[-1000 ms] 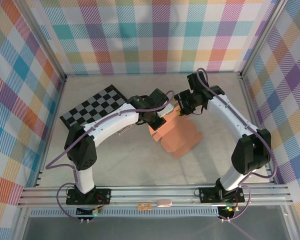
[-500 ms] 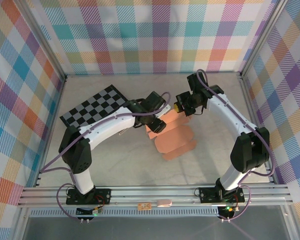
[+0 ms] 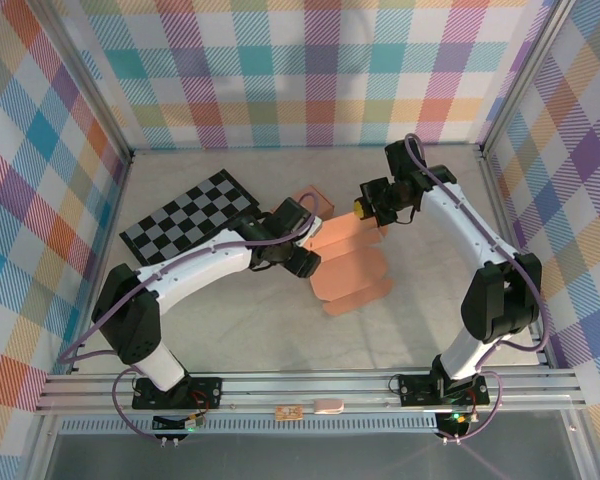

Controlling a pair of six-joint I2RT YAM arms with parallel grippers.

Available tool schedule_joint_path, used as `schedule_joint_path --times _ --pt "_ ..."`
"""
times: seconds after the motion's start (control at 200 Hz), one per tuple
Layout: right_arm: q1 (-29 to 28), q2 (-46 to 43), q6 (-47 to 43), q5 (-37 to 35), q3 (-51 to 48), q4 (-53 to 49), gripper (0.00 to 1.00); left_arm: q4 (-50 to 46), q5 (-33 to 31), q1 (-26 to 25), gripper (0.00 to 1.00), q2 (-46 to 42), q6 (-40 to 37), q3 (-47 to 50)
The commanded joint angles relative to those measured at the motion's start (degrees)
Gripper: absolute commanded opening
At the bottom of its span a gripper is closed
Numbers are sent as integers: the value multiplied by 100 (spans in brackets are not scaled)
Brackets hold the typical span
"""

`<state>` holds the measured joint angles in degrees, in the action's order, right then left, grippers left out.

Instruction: Fold the paper box

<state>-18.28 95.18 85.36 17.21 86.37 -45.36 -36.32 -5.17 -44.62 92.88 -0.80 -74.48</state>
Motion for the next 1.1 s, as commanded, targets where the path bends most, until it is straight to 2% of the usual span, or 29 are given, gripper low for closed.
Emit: schedule_joint_path --times 0.0,0.11,0.25,0.44,0.52,0.67,0.795,1.095 --pt "-4 44 108 168 153 -174 0 429 -61 153 75 13 121 143" --pt "24 28 87 203 135 -181 0 636 76 208 66 79 107 130" --pt "49 27 64 213 126 -186 0 668 498 216 32 264 45 43" --pt "71 51 41 228 126 -135 0 804 566 218 0 53 12 216" --pt "73 80 -38 273 167 -120 0 815 653 221 0 -15 -50 242" --pt "2 30 -295 84 335 -211 28 706 768 217 0 10 -113 157" --pt "-199 -32 -465 -165 416 -128 44 645 841 221 0 41 -113 109" --pt "-838 -221 -213 -875 185 12 47 380 829 219 0 204 -60 -207"
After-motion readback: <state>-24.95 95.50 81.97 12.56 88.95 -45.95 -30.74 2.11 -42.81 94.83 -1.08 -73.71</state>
